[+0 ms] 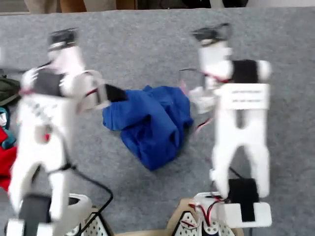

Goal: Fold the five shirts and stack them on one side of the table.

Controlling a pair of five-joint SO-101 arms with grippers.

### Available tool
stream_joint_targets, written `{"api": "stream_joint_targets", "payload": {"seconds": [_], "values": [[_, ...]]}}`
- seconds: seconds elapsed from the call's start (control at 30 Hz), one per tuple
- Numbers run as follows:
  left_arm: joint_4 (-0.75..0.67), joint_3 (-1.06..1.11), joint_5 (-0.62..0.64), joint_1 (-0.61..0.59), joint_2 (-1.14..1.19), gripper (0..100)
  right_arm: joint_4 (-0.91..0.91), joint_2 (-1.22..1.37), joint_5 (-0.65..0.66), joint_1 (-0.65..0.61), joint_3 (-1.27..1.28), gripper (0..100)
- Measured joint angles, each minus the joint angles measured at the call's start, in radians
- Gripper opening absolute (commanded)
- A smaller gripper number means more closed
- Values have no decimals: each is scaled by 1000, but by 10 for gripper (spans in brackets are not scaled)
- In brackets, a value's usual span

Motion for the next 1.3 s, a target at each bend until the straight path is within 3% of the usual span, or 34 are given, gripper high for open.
{"api": "stream_joint_targets", "payload": {"seconds": [0.23, 0.43, 0.57, 0.83, 0.93, 1.03, 1.3], "values": [[0, 290, -127, -446, -466, 398, -61, 89, -103, -414, -104, 293], [0, 470, -270, -861, -664, 399, -89, 367, -219, -578, -377, 294], [-54, 545, -285, -1013, -660, 399, -89, 617, -284, -611, -631, 294], [-132, 621, -295, -1051, -658, 399, -32, 1111, -342, -611, -1065, 284], [-153, 621, -296, -1051, -658, 399, -2, 1232, -342, -603, -1183, 178], [-158, 621, -296, -1051, -658, 399, 3, 1263, -342, -557, -1234, 1], [-158, 621, -296, -1011, -658, 399, 3, 1241, -342, -446, -1246, 6]]}}
